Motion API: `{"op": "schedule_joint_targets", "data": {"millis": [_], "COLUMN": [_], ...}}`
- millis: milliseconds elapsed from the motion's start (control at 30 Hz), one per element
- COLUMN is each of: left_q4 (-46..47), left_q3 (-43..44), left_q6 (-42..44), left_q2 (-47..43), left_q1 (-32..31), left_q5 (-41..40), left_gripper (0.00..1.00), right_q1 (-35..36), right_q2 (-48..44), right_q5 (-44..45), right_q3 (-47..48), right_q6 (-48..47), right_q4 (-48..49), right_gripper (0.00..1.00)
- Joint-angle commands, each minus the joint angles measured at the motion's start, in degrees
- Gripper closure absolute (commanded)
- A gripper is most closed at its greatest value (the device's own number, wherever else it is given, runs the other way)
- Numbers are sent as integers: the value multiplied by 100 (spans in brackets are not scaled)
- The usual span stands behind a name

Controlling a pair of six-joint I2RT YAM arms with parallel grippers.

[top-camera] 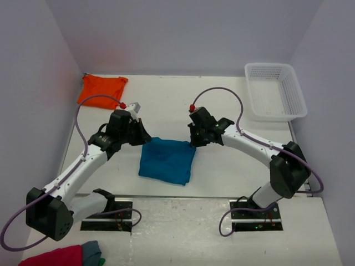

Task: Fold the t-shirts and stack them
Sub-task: Smooth out wrinkles on the folded tshirt

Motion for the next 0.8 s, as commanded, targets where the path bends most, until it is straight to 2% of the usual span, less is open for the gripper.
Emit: {"op": "schedule_joint_targets", "data": {"millis": [0,133,467,767], "left_q4": [-26,123,984,1354], "left_q3": [4,-4,514,1180], "left_q6": [-72,-98,-72,69], "left_q2": [51,288,2510,3602], "left_q1": [44,44,220,562], "left_q5": [-363,-776,-1145,-1541], "left_gripper": [100,100,100,100], "right_q1": [-32,-76,-190,-567], "right_q2": [105,657,1985,2610], "right_q5": [162,224,179,233], "right_q3": [362,862,1803,2471], "right_q6": [-259,-417,-602,-743], "right_q4": [-288,-376,-438,-648], "right_gripper": [100,100,100,100]}}
